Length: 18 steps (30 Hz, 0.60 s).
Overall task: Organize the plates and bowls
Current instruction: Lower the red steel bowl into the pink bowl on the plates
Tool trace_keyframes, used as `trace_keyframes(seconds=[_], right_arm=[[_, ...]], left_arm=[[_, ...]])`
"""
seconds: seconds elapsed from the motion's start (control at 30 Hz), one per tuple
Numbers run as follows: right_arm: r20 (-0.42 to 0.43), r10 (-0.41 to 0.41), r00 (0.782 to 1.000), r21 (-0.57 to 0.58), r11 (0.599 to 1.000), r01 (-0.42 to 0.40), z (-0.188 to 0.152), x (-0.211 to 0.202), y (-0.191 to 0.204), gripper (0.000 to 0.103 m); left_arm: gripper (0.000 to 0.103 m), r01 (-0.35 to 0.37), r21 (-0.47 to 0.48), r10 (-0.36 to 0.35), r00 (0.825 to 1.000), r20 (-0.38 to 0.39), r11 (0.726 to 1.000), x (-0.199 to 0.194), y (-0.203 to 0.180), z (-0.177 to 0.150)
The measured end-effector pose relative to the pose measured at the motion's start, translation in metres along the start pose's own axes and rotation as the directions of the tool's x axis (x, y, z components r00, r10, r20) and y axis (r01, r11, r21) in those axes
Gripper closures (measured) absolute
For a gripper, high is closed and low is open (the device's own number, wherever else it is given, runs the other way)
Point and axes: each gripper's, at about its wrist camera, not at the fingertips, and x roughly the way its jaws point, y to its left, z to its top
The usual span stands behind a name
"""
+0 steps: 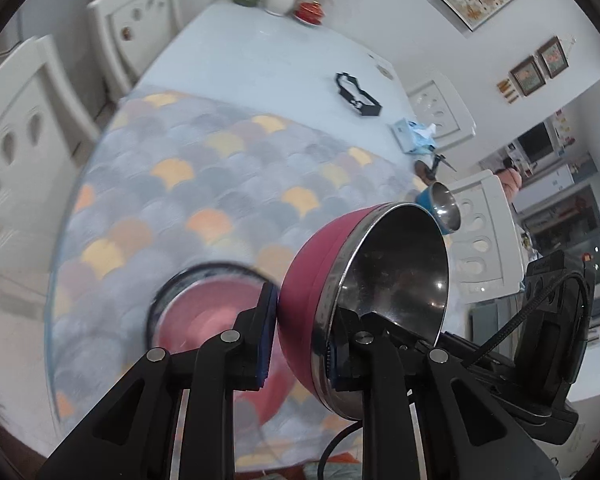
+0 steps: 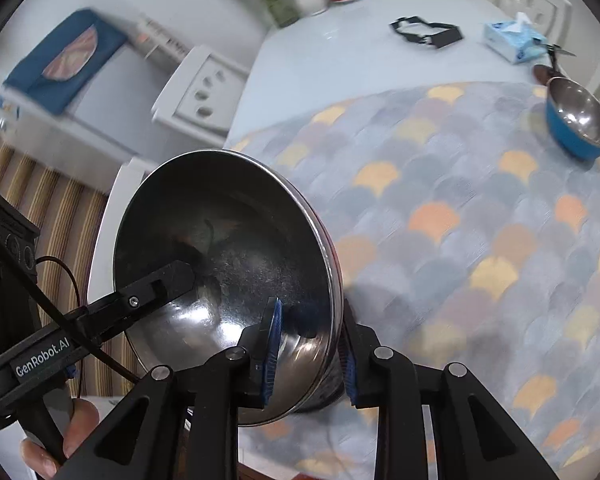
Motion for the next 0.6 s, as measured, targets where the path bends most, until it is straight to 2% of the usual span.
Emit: trace_keyframes(seconds=[0.17,0.3,0.43,0.6], right_arm=[[-0.035,-0.023,0.999,-0.023,1.000,0.022,-0.024,0.014,0.020,0.076],[-0.079,-0.033,0.996,-0.025,0.999,0.031,-0.041,0.027,0.028,0.076],[-0.130,-0.040,0.991,-0.003,0.999,0.040,-0.054,0.042,0.027,0.076],[-0.149,-0.046,0.988,0.024,0.998,0.050,-0.061,0.052,0.026,0.076]], left_arm=[[0.086,0.021,-0.068,-0.021,1.000,-0.003,0.997,-0.007,0.034,-0.024],[0.086,0.002,-0.089,-0.004,1.000,-0.021,0.996,-0.003,0.054,-0.041],[0.086,-0.029,-0.081,0.025,0.999,-0.045,0.996,0.005,0.063,-0.051],[0.086,-0.060,-0.044,0.058,0.997,-0.049,0.997,0.011,0.066,-0.058]])
